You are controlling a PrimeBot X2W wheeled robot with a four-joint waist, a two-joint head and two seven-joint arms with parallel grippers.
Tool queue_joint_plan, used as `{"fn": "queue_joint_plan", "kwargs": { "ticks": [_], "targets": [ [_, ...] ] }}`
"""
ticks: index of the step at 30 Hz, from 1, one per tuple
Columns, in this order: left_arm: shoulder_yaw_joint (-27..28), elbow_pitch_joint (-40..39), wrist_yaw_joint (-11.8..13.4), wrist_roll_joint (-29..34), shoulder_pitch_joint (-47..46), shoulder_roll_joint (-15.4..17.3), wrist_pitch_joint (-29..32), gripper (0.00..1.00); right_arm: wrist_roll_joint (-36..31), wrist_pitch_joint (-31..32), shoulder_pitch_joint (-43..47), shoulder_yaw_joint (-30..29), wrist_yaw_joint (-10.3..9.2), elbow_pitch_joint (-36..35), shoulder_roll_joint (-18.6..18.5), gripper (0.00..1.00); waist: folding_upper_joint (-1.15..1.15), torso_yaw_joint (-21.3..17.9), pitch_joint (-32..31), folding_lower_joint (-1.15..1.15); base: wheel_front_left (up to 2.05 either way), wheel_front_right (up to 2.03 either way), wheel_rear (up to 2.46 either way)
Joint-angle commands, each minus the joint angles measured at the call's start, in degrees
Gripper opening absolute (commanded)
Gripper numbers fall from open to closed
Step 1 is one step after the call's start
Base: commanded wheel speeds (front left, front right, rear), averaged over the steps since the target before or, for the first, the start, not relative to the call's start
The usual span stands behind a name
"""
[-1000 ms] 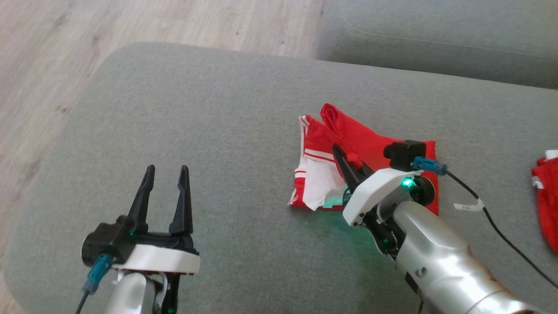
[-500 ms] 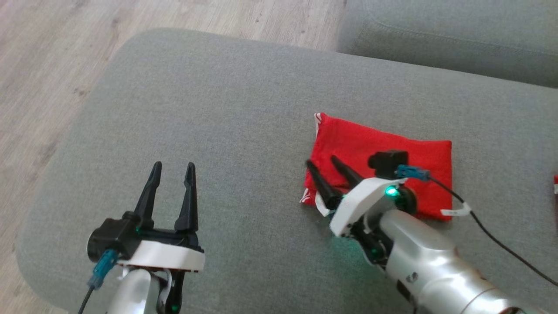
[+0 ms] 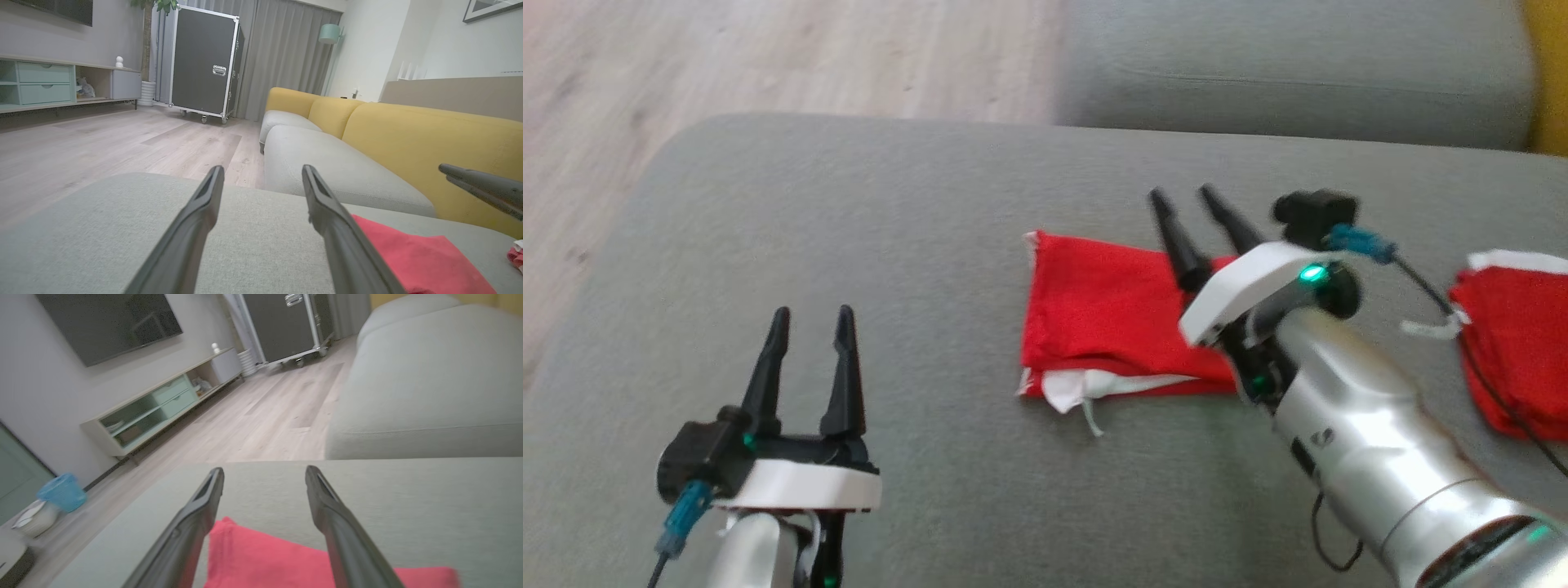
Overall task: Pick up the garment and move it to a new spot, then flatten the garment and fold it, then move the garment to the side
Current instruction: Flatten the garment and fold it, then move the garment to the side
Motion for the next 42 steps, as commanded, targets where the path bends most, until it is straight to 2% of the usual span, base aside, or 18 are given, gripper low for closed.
{"fn": "queue_joint_plan", "kwargs": {
  "ticks": [1,4,8,10,11,14,18,22,28,36,42],
  "targets": [
    [2.50,-2.34,0.28,0.23,-1.26,0.35,-0.30,1.00,-4.82,-0.77,-1.65,-4.07,-0.05,-0.71,0.60,1.00,0.00,-3.28,-1.02,0.00,0.00,0.00,0.00],
    [3.23,-2.74,0.38,0.27,-0.73,0.23,-0.30,1.00,-14.42,-0.77,-0.51,-12.31,-0.05,-2.28,-1.08,1.00,0.00,-5.49,-1.61,0.00,0.00,0.00,0.00],
    [3.84,-3.13,0.51,0.36,-0.19,0.11,-0.30,1.00,-27.12,-0.78,4.78,-22.52,-0.05,-7.88,-3.05,1.00,0.00,-7.75,-2.29,0.00,0.00,0.00,0.00],
    [4.22,-3.37,0.60,0.32,0.06,0.06,-0.30,1.00,-32.89,-0.78,8.42,-26.96,-0.05,-11.45,-2.92,1.00,0.00,-8.78,-2.41,0.00,0.00,0.00,0.00],
    [4.22,-3.37,0.60,0.32,0.06,0.06,-0.30,1.00,-32.89,-0.78,8.42,-26.96,-0.05,-11.45,-2.92,1.00,0.00,-8.78,-2.41,0.00,0.00,0.00,0.00],
    [4.61,-3.67,0.67,0.33,0.28,0.01,-0.30,1.00,-40.68,-0.78,14.22,-33.21,-0.05,-18.24,-2.05,1.00,0.00,-9.94,-2.27,0.00,0.00,0.00,0.00],
    [5.03,-3.94,0.69,0.35,0.77,-0.03,-0.30,1.00,-47.37,-0.78,22.03,-38.89,-0.05,-27.09,-0.15,1.00,0.00,-11.18,-1.91,0.00,0.00,0.00,0.00],
    [5.42,-4.15,0.95,0.64,1.36,-0.04,-0.30,1.00,-49.42,-0.78,28.46,-41.22,-0.05,-34.02,0.57,1.00,0.00,-11.99,-1.53,0.00,0.00,0.00,0.00],
    [5.97,-4.07,1.93,0.72,2.64,-0.05,-0.30,1.00,-45.43,-0.78,33.29,-40.40,-0.05,-38.65,0.63,1.00,0.00,-12.64,-1.11,0.00,0.00,0.00,0.00],
    [4.97,-3.85,1.76,0.54,1.71,-0.05,-0.30,1.00,-45.77,-0.78,33.03,-39.94,-0.05,-39.40,0.64,1.00,0.00,-11.54,0.14,0.00,0.00,0.00,0.00],
    [3.06,-3.82,1.28,0.09,-1.07,-0.06,-0.30,1.00,-46.71,-0.45,29.70,-40.07,-0.05,-35.95,0.65,1.00,0.00,-8.79,4.27,0.00,0.00,0.00,0.00]
  ]
}}
